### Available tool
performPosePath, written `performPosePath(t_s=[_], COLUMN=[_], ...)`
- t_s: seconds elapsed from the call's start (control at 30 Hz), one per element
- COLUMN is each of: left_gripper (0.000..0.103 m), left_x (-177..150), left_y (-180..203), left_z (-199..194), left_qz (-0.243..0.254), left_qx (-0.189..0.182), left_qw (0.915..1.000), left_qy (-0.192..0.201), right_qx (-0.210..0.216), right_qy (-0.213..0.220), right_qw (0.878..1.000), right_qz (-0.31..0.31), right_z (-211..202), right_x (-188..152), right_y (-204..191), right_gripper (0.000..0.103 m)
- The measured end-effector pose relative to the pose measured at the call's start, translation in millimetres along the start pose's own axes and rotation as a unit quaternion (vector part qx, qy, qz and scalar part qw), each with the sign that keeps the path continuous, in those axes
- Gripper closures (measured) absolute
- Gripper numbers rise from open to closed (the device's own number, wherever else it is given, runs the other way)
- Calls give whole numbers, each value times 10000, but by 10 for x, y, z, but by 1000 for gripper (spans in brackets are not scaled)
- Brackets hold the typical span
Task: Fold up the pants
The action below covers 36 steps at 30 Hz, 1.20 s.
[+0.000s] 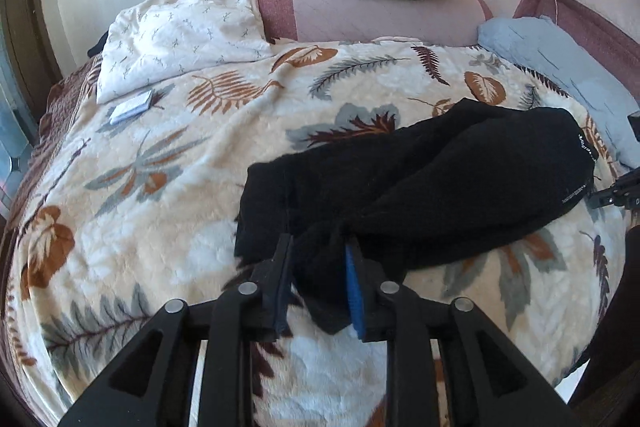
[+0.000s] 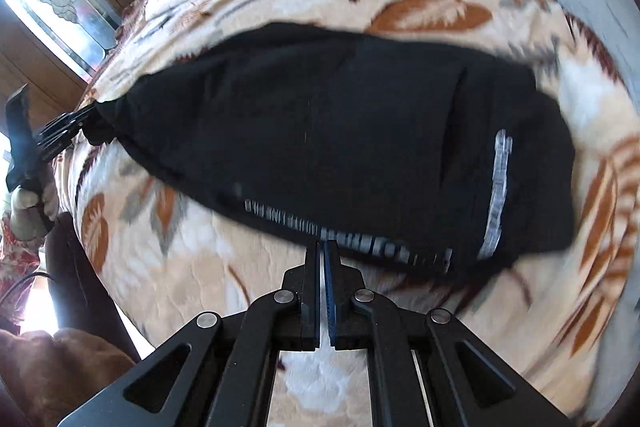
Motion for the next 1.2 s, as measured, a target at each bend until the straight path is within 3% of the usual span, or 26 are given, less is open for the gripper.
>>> performPosePath(t_s=[0.1, 0.27, 0.33, 0.37, 0.4, 0.43, 0.47, 0.53, 0.57, 0.6, 0.8, 0.93, 1.03, 1.17, 1.2], left_gripper=[54, 54, 54, 53, 53, 53, 53, 53, 53, 53, 53, 53, 53, 53, 53], left_x=[-209, -392, -400, -398, -389, -385, -385, -411, -437, -460, -657, -745, -786, -783, -782], left_y=[-127, -398, -477, -506, -528, -540, -549, -564, -569, -572, -641, -718, -781, -795, -793], left_z=[-167, -385, -449, -462, -459, -449, -436, -417, -418, -417, -423, -475, -496, -496, -494], left_qz=[-521, -1422, -1722, -1850, -1950, -2024, -2100, -2271, -2343, -2395, -2562, -2661, -2823, -2869, -2871], left_qx=[-11, 176, 106, 46, -8, -47, -59, -63, -84, -91, -74, -81, -140, -172, -172], left_qw=[9986, 9894, 9843, 9817, 9796, 9780, 9764, 9723, 9705, 9691, 9653, 9624, 9573, 9556, 9555], left_qy=[67, 238, 381, 441, 478, 495, 507, 542, 566, 581, 507, 546, 603, 647, 657], right_qx=[-281, -396, -615, -606, -404, -101, 253, 862, 883, 846, 874, 610, 326, 344, 379], right_qy=[92, 891, 1681, 1909, 2112, 2102, 1960, 1165, 1026, 855, 120, -277, -420, -513, -495], right_qw=[9996, 9939, 9810, 9763, 9726, 9735, 9762, 9839, 9839, 9824, 9605, 9418, 9360, 9425, 9444], right_qz=[-45, -507, -745, -815, -882, -898, -893, -1047, -1169, -1429, -2640, -3296, -3479, -3284, -3229], right_z=[-57, -357, -514, -534, -528, -478, -404, -127, -48, 86, 728, 1160, 1358, 1342, 1305], right_x=[-67, 249, 432, 490, 575, 675, 774, 982, 1032, 1108, 1170, 931, 894, 949, 962], right_y=[-64, -544, -899, -1032, -1202, -1345, -1494, -1907, -2064, -2338, -3279, -3504, -3490, -3385, -3381], right_gripper=[99, 99, 95, 74, 19, 0, 1, 18, 48, 64, 66, 66, 66, 93, 94])
Point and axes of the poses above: each gripper's, at about its wrist camera, not at the fingertips, and z roughly the way its jaws point, y to its right, x to its top, the point moved 2 cm from there along z, roughly the way its jaws point, and after that the axes turned 8 degrees about z, right-handed, at the moved point
